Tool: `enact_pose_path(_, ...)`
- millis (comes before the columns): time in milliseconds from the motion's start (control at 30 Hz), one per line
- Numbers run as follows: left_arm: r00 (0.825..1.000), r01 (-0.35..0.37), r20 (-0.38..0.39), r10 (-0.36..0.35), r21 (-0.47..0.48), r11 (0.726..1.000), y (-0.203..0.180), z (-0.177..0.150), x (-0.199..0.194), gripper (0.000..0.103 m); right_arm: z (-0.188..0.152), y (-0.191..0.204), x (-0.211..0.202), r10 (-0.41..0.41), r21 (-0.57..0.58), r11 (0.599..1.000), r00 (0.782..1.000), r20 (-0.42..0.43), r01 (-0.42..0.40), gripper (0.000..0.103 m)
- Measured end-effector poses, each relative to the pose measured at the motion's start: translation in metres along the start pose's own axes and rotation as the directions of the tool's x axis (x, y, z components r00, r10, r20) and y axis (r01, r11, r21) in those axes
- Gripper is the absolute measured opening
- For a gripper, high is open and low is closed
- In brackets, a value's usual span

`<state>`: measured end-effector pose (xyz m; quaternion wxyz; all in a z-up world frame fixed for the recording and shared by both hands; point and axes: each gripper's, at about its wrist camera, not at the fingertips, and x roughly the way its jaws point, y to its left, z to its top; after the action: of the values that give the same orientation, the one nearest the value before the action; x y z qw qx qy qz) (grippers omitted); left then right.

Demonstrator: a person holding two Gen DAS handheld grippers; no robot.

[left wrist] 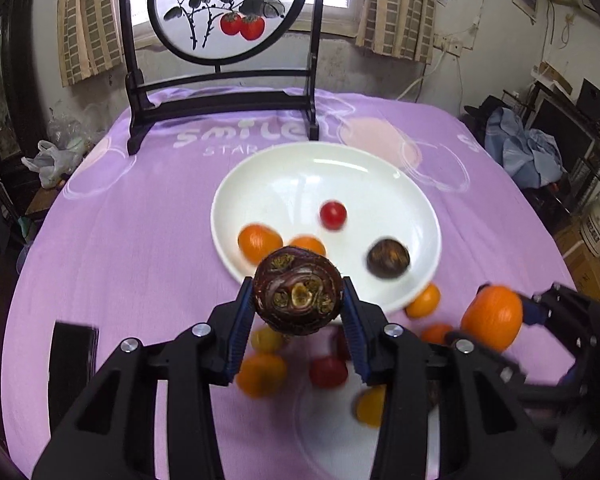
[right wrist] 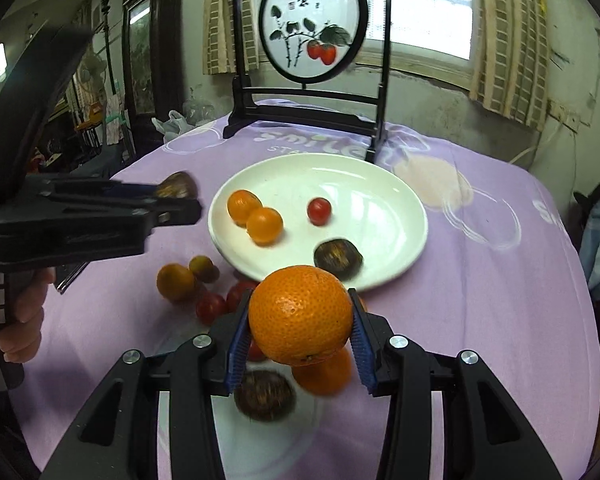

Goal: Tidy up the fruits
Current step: 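Carry both fruits over the white plate and open both grippers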

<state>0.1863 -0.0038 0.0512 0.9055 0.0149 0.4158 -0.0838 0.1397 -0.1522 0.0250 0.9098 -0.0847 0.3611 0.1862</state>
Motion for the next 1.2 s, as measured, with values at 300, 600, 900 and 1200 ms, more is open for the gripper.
enact_pose_path(300, 0.999, -0.032, -0.043, 0.031, -0.028, 0.999, 0.005, 0.053, 0.076, 0.041, 0.031, 0.006, 0.067, -0.009, -0.022, 1.000, 0.997, -0.082, 0.007, 0.045)
enact_pose_path(600, 0.996, -0.044, -0.083, 0.039, -0.060, 0.997, 0.011, 0.058, 0.115, 0.061, 0.034, 0.000, 0.087, 0.012, 0.051, 0.999, 0.995, -0.100, -0.007, 0.061)
enact_pose_path(900, 0.997, -0.079, -0.011, 0.078, -0.099, 0.992, 0.019, 0.034, 0.052, 0.088, 0.009, -0.013, 0.037, 0.036, 0.088, 0.996, 0.998, -0.060, -0.031, 0.069)
enact_pose_path(1200, 0.996, -0.087, -0.012, 0.086, -0.156, 0.984, 0.030, -0.044, 0.005, 0.093, -0.052, -0.021, 0.002, 0.003, 0.104, 0.995, 0.994, -0.107, 0.008, 0.070)
